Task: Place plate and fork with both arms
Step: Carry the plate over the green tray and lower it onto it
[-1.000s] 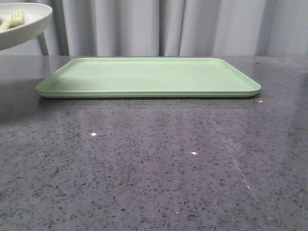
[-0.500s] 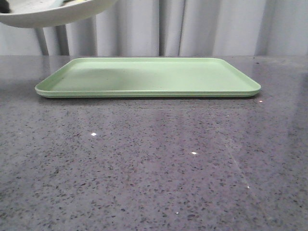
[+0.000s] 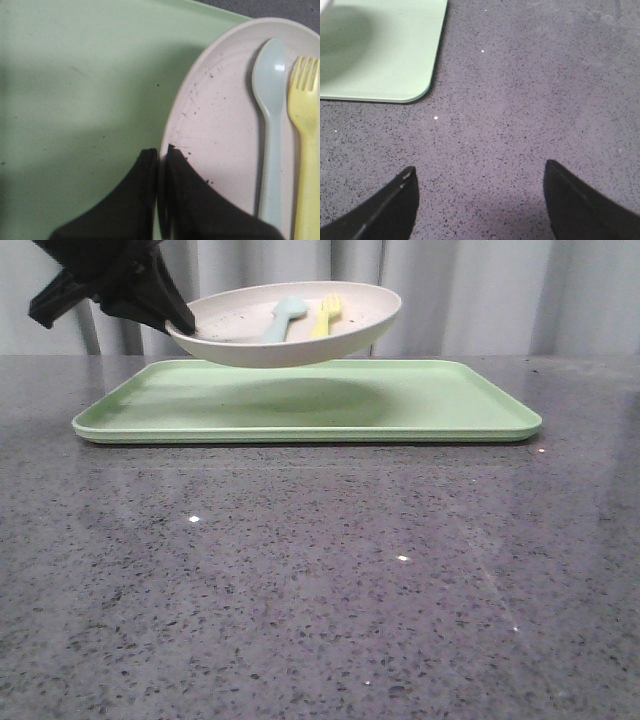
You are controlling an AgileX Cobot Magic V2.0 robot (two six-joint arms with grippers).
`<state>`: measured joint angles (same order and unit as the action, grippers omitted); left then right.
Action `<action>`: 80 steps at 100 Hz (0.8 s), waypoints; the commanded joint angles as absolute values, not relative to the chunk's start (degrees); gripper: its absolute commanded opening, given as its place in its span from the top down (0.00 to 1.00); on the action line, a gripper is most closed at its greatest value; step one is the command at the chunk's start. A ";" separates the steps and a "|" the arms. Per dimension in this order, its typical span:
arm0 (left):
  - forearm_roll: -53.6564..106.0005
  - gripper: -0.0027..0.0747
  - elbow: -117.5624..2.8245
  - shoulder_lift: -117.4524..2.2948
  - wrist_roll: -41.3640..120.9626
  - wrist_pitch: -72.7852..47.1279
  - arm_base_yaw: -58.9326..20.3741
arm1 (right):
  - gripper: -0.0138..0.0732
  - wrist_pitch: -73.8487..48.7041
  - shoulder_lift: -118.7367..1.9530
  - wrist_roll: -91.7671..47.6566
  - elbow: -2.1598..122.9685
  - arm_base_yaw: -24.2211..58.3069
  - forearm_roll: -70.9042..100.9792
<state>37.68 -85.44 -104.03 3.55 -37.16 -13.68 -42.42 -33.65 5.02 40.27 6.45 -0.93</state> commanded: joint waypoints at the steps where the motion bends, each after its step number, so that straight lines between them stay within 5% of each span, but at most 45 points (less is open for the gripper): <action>1: 36.68 0.99 -89.96 -103.02 -0.99 -33.76 -15.18 | 0.24 -38.44 -34.12 4.51 42.24 6.18 -1.23; 80: 30.80 0.99 -92.31 -108.49 -6.35 -33.06 -16.22 | 0.24 -38.15 -34.12 4.51 42.24 6.18 -1.23</action>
